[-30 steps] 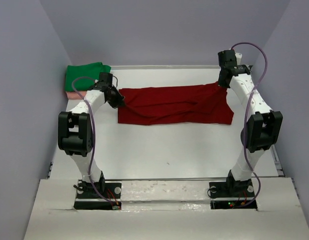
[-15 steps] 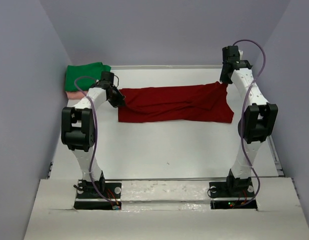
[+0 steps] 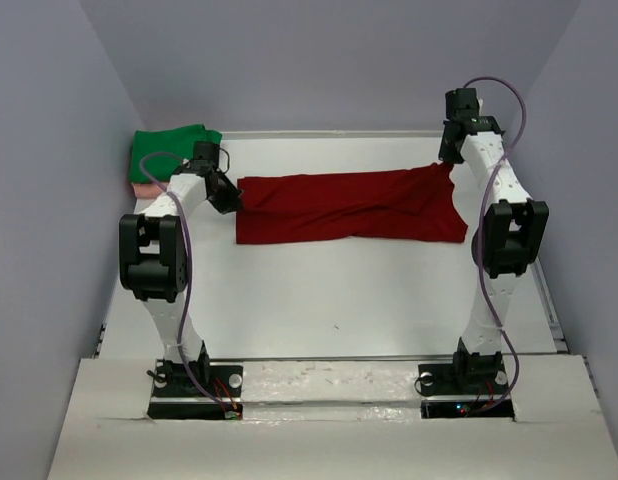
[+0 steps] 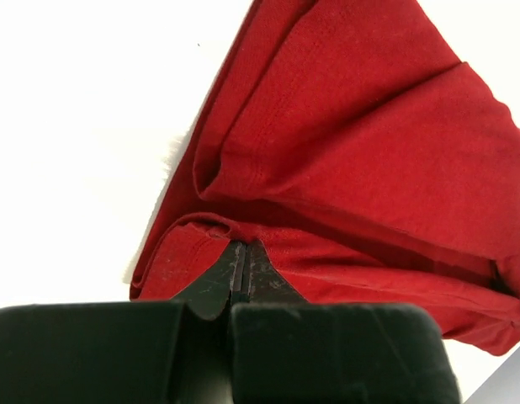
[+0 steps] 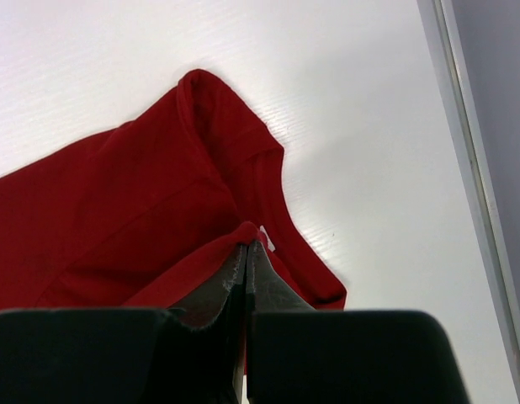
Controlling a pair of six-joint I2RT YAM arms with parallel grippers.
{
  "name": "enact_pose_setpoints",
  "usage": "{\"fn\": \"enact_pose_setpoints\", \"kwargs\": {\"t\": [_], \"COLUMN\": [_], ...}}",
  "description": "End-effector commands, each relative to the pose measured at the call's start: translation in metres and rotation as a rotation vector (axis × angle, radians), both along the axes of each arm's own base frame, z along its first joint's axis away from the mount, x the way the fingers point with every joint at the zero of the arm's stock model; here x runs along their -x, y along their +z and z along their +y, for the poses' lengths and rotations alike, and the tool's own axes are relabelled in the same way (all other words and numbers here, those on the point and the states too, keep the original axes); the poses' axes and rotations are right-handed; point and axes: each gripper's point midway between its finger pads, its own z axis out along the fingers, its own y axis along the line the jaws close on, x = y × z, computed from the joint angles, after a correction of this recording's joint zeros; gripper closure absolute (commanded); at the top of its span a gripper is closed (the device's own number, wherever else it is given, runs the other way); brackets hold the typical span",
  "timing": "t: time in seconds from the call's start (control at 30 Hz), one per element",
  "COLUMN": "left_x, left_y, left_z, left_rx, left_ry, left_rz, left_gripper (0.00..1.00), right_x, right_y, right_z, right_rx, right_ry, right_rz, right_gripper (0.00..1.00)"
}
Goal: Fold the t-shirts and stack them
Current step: Fold the tshirt
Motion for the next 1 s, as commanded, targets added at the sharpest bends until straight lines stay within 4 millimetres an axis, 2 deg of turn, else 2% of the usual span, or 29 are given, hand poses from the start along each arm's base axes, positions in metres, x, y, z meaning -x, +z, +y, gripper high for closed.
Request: {"fn": "enact_pose_setpoints", "kwargs": {"t": [0.0, 0.07, 0.1, 0.27, 0.43, 0.7, 0.8, 0.87, 0.9, 0.97], "left_x": [-0.013, -0.017, -0.018, -0.023, -0.027, -0.035, -0.036, -0.037, -0.038, -0.038], "left_y": [0.010, 0.007, 0.006, -0.006, -0.008, 0.008, 0.020, 0.027, 0.036, 0.050], "left_z": [0.005, 0.005, 0.005, 0.001, 0.001, 0.015, 0.018, 0.020, 0.014, 0.014], "left_rx": [-0.008, -0.007, -0.007, 0.007, 0.007, -0.094, -0.156, -0.195, -0.207, -0.259], "left_ry": [0.012, 0.011, 0.013, 0.003, -0.004, 0.022, 0.023, 0.029, 0.020, 0.025], "left_rz": [-0.019, -0.016, -0.013, 0.014, 0.013, -0.054, -0.085, -0.106, -0.128, -0.160], "left_gripper": [1.00, 1.00, 1.00, 1.00, 0.98, 0.43, 0.32, 0.31, 0.31, 0.30], "right_x": [-0.011, -0.014, -0.014, -0.022, -0.030, -0.044, -0.054, -0.060, -0.063, -0.069], "right_y": [0.018, 0.016, 0.015, 0.010, -0.008, -0.032, -0.037, -0.036, -0.036, -0.043], "right_z": [-0.006, -0.006, -0.012, -0.009, -0.011, -0.013, -0.009, -0.007, -0.006, -0.005], "right_rx": [0.006, 0.006, 0.009, 0.001, -0.005, -0.016, -0.025, -0.018, -0.018, -0.018], "right_ry": [0.007, 0.014, 0.001, 0.025, 0.037, 0.058, 0.090, 0.118, 0.131, 0.143], "right_rz": [-0.050, -0.046, -0.044, -0.041, -0.011, 0.007, -0.004, -0.017, -0.024, -0.020], "right_gripper": [1.00, 1.00, 1.00, 1.00, 1.00, 1.00, 1.00, 1.00, 1.00, 1.00]}}
